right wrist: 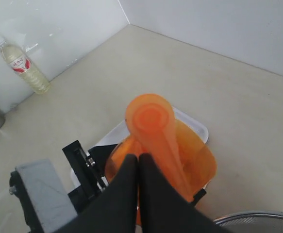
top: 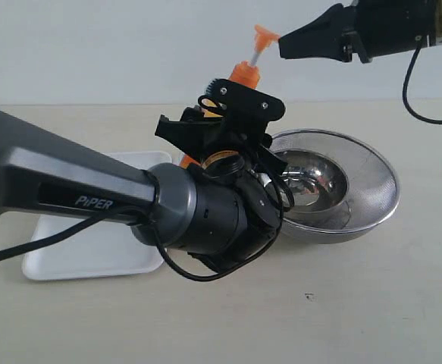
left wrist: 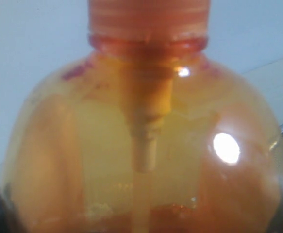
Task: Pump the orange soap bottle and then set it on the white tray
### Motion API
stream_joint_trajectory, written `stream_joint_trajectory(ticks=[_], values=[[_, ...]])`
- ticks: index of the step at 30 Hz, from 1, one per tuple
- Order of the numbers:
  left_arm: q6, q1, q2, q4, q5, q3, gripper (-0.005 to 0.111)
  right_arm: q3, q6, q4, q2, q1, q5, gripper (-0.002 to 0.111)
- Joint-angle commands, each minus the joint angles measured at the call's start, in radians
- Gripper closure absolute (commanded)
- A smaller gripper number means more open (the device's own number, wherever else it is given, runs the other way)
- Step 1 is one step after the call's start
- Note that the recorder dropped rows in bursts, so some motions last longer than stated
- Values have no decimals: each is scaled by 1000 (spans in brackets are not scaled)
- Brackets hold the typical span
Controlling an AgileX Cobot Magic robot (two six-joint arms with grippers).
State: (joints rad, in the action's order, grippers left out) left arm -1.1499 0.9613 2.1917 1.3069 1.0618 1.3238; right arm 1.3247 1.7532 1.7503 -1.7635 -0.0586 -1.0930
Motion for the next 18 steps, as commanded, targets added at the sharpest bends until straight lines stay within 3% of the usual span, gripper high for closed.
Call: stream_joint_trajectory(ticks=[1,18], values=[[-18,4,-15,-44,60,14,102,6,-17,-6,-3,-2,25,108],[-19,4,-15,-44,60,14,102,6,-28,-6,14,-2,-56,108]])
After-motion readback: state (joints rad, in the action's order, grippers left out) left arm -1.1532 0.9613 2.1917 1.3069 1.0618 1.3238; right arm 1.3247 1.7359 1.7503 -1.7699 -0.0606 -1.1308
